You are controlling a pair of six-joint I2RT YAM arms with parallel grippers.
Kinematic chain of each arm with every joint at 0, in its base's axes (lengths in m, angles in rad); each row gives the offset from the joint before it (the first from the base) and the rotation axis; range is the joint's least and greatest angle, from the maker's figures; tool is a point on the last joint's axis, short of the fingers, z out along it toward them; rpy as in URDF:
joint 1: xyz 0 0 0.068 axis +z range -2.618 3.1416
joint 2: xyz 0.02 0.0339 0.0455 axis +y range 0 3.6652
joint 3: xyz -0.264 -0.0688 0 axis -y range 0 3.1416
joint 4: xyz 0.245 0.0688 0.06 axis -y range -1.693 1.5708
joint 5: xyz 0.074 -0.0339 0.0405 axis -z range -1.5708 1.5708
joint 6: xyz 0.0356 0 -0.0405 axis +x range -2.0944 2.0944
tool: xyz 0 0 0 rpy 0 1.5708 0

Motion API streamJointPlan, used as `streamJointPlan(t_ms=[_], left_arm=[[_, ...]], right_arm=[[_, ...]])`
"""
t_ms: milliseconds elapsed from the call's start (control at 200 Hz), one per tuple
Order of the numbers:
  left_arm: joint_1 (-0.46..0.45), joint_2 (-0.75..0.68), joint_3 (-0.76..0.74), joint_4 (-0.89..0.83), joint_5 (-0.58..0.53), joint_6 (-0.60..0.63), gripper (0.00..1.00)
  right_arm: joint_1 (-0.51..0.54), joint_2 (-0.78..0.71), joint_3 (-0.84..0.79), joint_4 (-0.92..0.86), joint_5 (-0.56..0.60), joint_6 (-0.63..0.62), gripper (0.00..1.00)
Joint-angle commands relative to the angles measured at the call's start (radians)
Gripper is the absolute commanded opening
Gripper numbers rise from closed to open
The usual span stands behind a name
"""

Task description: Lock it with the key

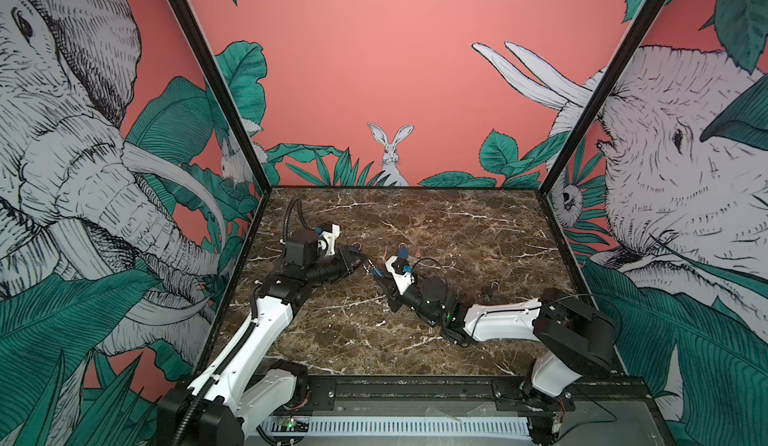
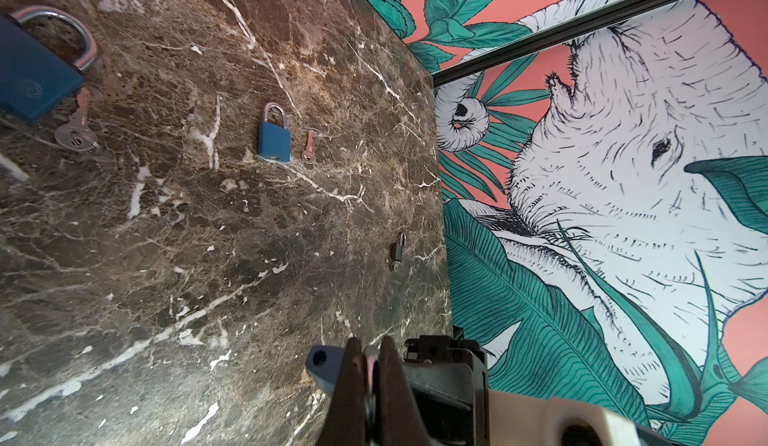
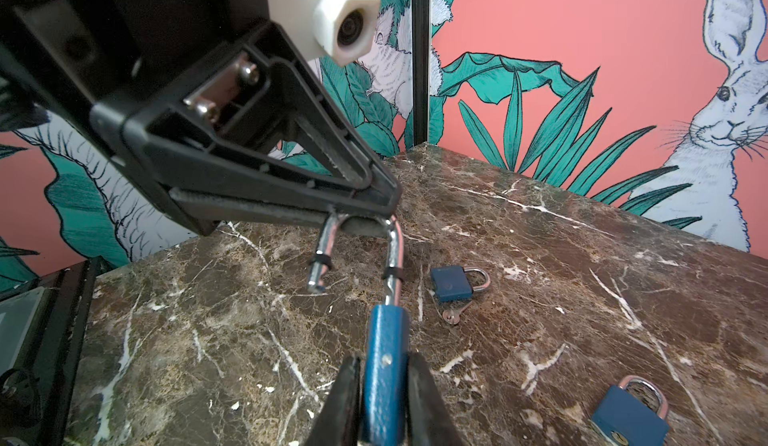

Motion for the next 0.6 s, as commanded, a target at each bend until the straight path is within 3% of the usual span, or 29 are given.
streamJointPlan(t_ms=[0, 265, 415, 595], left_arm=[[0.007, -0.030, 0.007, 0.024, 0.018, -0.012, 0.00], [0.008, -0.025, 0.008, 0.028, 0.021, -0.014, 0.00], [0.009, -0.029, 0.008, 0.026, 0.020, -0.013, 0.00], [0.009, -0.028, -0.007, 0.058, 0.034, 0.014, 0.00]], right_arm=[[-0.006, 0.004, 0.024, 0.008, -0.004, 0.007, 0.18], [-0.012, 0.012, 0.039, -0.016, -0.025, 0.023, 0.19], [-0.017, 0.005, 0.044, -0.031, -0.031, 0.032, 0.10], [-0.091, -0.028, 0.042, -0.037, -0.200, 0.222, 0.01]])
